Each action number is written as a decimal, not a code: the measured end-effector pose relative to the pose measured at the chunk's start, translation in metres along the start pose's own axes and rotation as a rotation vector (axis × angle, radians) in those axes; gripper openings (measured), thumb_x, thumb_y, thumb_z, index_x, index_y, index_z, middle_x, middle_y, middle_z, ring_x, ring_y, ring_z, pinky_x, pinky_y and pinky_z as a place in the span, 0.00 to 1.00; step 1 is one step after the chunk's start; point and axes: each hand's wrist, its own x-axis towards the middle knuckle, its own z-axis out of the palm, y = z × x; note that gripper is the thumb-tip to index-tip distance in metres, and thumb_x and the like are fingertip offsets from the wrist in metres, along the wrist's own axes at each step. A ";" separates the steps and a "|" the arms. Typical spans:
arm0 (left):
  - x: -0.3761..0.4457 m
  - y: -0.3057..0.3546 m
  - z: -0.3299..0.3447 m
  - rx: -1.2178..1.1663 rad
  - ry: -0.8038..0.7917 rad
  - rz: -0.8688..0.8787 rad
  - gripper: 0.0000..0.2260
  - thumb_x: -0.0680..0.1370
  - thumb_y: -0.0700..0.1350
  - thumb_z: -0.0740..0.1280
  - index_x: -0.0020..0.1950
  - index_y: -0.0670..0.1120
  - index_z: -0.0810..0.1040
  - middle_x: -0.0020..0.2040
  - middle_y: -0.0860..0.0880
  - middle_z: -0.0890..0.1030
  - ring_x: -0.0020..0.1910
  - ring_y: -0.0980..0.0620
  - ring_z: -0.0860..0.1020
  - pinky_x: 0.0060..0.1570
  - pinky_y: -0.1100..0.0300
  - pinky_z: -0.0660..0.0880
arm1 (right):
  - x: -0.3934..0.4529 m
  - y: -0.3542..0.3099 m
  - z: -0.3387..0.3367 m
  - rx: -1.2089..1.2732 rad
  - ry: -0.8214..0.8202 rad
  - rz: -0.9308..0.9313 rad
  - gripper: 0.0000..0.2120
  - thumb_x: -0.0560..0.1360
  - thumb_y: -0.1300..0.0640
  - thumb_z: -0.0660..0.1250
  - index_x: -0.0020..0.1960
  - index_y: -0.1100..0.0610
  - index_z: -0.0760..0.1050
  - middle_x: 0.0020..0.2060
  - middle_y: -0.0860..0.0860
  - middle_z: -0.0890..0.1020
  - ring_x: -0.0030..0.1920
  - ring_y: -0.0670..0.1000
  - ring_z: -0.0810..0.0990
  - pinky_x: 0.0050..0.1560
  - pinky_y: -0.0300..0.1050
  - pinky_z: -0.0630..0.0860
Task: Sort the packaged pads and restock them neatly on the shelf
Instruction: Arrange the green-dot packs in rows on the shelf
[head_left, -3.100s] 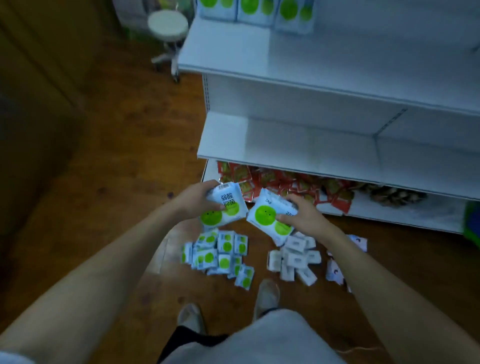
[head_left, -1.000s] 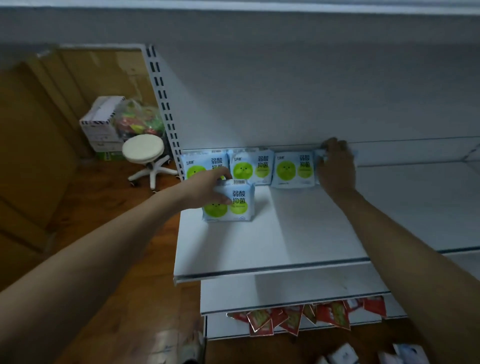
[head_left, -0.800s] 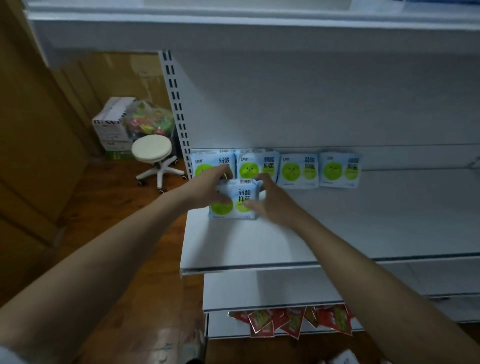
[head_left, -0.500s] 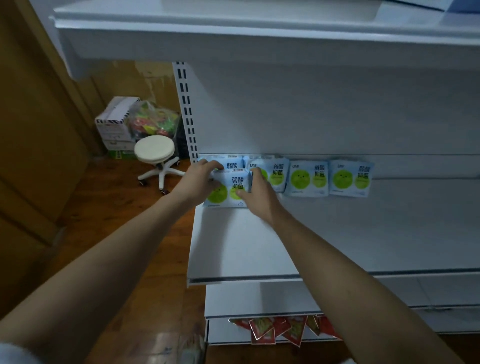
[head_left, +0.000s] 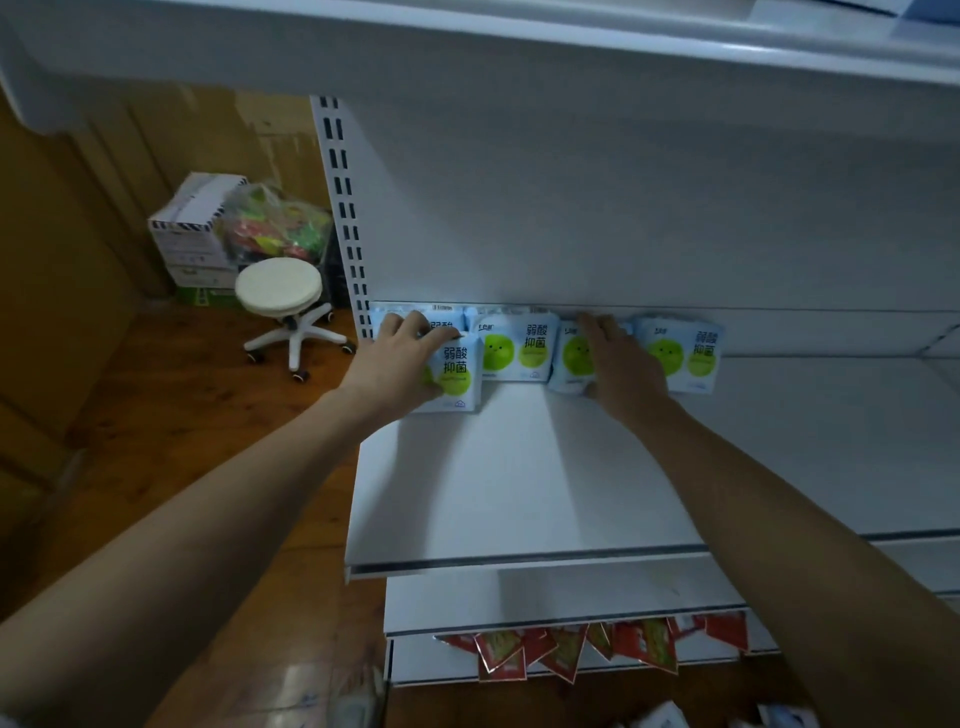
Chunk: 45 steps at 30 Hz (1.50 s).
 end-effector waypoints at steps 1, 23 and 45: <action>0.000 0.001 0.000 -0.004 -0.002 0.001 0.34 0.73 0.54 0.72 0.76 0.57 0.60 0.68 0.47 0.66 0.67 0.44 0.63 0.60 0.43 0.73 | 0.003 -0.002 0.004 -0.013 0.032 0.011 0.45 0.64 0.59 0.80 0.73 0.55 0.58 0.67 0.56 0.67 0.60 0.59 0.76 0.39 0.52 0.77; -0.053 0.072 -0.041 -0.004 0.133 -0.087 0.23 0.77 0.59 0.65 0.70 0.55 0.69 0.67 0.48 0.72 0.69 0.43 0.65 0.69 0.42 0.62 | -0.073 -0.017 -0.066 0.535 0.032 0.091 0.09 0.80 0.53 0.61 0.48 0.59 0.73 0.44 0.56 0.79 0.43 0.54 0.75 0.39 0.46 0.68; -0.328 0.208 0.029 -0.385 -0.004 -0.447 0.10 0.77 0.57 0.62 0.50 0.54 0.78 0.42 0.53 0.82 0.38 0.55 0.79 0.39 0.55 0.81 | -0.356 -0.077 -0.041 0.640 -0.477 0.001 0.14 0.78 0.49 0.63 0.36 0.55 0.70 0.32 0.52 0.74 0.35 0.54 0.73 0.38 0.46 0.69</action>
